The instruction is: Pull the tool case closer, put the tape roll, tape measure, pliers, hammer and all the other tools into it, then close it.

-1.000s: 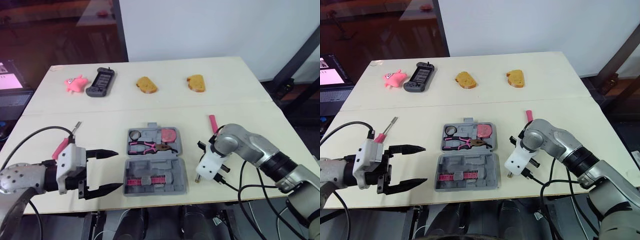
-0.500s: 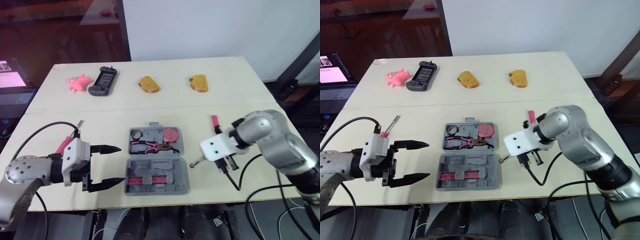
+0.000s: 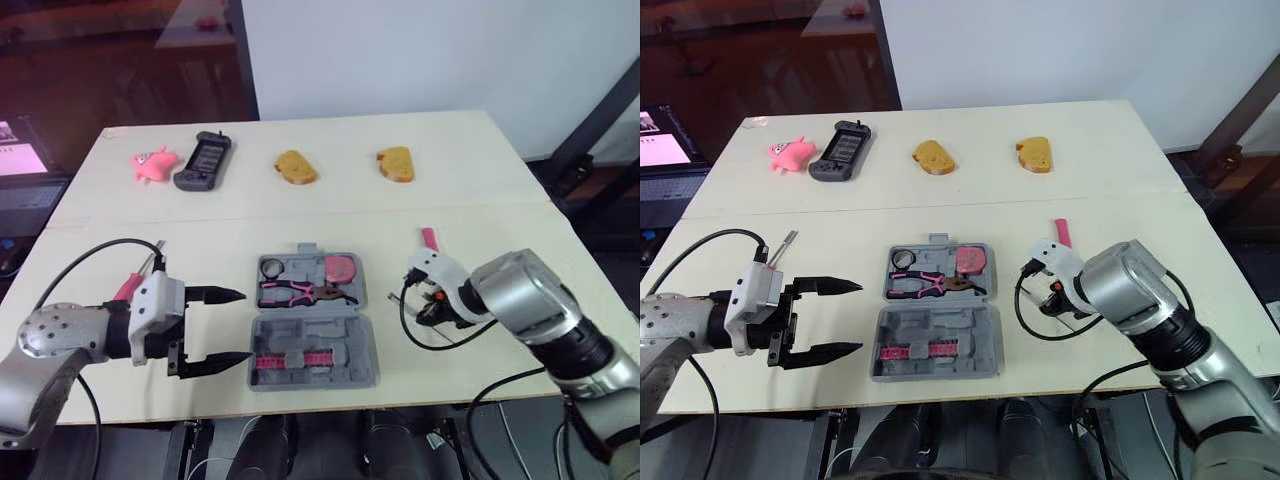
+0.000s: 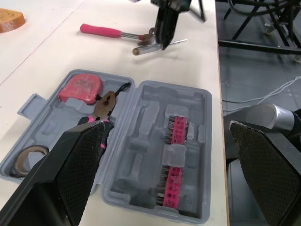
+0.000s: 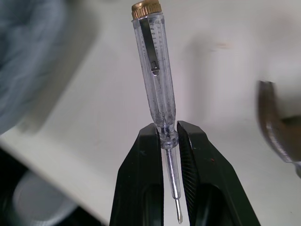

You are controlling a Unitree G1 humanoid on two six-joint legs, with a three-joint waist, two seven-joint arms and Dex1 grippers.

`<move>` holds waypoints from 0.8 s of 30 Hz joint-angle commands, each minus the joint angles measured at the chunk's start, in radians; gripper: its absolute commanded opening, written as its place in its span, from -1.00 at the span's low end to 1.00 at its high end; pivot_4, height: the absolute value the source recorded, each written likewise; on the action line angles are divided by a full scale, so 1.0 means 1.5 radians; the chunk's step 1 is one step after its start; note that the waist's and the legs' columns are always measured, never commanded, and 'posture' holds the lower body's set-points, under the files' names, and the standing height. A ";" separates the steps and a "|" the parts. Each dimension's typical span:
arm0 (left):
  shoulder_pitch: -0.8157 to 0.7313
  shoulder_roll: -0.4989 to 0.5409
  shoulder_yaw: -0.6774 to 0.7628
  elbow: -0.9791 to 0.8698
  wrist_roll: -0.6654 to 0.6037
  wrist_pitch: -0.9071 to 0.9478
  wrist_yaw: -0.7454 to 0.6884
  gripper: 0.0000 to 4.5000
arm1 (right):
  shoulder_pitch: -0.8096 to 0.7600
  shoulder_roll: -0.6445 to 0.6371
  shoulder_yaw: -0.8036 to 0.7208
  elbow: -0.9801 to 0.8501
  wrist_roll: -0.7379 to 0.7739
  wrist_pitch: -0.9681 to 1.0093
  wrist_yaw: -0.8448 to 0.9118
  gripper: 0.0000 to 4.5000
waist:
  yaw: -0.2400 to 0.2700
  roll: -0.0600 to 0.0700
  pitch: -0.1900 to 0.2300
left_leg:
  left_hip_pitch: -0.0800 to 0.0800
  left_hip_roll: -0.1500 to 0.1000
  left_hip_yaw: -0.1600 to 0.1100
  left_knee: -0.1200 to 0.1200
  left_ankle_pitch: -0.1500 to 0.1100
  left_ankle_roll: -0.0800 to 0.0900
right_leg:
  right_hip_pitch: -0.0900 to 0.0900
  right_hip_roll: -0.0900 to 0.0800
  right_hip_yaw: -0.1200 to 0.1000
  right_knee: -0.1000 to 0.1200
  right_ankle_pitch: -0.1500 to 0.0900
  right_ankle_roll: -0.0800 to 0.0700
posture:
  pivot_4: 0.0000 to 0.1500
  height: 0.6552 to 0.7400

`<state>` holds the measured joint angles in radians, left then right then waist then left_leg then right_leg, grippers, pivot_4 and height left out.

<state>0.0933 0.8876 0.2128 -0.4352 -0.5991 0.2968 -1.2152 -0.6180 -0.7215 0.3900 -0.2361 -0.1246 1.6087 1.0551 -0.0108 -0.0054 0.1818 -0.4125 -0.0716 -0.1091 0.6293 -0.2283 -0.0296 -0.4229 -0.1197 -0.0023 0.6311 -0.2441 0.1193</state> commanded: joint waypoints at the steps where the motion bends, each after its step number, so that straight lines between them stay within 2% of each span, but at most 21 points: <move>1: 0.009 0.010 0.025 -0.025 -0.011 0.005 0.004 1.00 | 0.009 0.056 -0.059 0.014 0.017 0.004 -0.088 -1.00 | -0.001 0.000 0.000 | 0.000 0.000 0.000 0.000 0.000 0.000 | 0.000 0.000 0.000 0.000 0.000 0.000 | 1.00 1.00; 12: 0.017 0.020 0.037 -0.029 -0.006 0.006 0.006 1.00 | 0.035 0.110 -0.064 0.022 0.088 0.004 -0.239 -1.00 | -0.002 0.000 0.000 | 0.000 0.000 0.000 0.000 0.000 0.000 | 0.000 0.001 0.000 0.000 0.000 0.000 | 1.00 1.00; 13: 0.015 0.021 0.036 -0.027 -0.006 0.005 0.005 1.00 | 0.035 0.109 -0.065 0.021 0.096 0.004 -0.247 -0.53 | -0.002 0.000 0.000 | 0.001 0.000 0.000 0.000 0.000 0.000 | 0.001 0.001 0.000 0.000 0.000 0.000 | 1.00 1.00; 14: 0.013 0.021 0.036 -0.026 -0.005 0.005 0.005 1.00 | 0.033 0.105 -0.062 0.018 0.105 0.004 -0.253 -0.35 | -0.002 0.000 0.000 | 0.001 0.000 0.000 0.000 0.000 0.000 | 0.001 0.001 0.000 0.000 0.000 0.000 | 1.00 1.00; 19: 0.010 0.022 0.034 -0.022 -0.003 0.001 0.002 1.00 | 0.016 0.083 -0.077 -0.026 0.149 0.004 -0.276 0.81 | -0.001 0.000 0.000 | 0.002 0.000 0.000 0.001 0.000 0.000 | 0.002 0.001 0.000 0.000 0.000 0.000 | 1.00 1.00; 20: 0.011 0.021 0.034 -0.020 -0.003 0.000 0.002 1.00 | 0.011 0.069 -0.075 -0.053 0.152 0.004 -0.282 0.97 | 0.000 0.000 0.000 | 0.002 0.000 0.000 0.001 0.000 0.000 | 0.002 0.001 0.000 0.000 0.000 0.000 | 1.00 1.00; 24: 0.009 0.018 0.037 -0.014 -0.003 -0.006 -0.001 1.00 | 0.024 0.037 -0.096 -0.140 0.177 -0.002 -0.295 0.97 | -0.001 0.000 0.000 | 0.002 0.000 0.000 0.000 0.000 0.000 | 0.002 0.001 0.000 0.000 0.000 0.000 | 1.00 1.00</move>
<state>0.1124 0.9045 0.2331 -0.4508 -0.5992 0.2992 -1.2157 -0.5777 -0.6665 0.2868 -0.3762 0.1155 1.6073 0.6206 -0.0126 -0.0050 0.1818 -0.4102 -0.0712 -0.1097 0.6291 -0.2282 -0.0295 -0.4201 -0.1187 -0.0025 0.6316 -0.2442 0.1197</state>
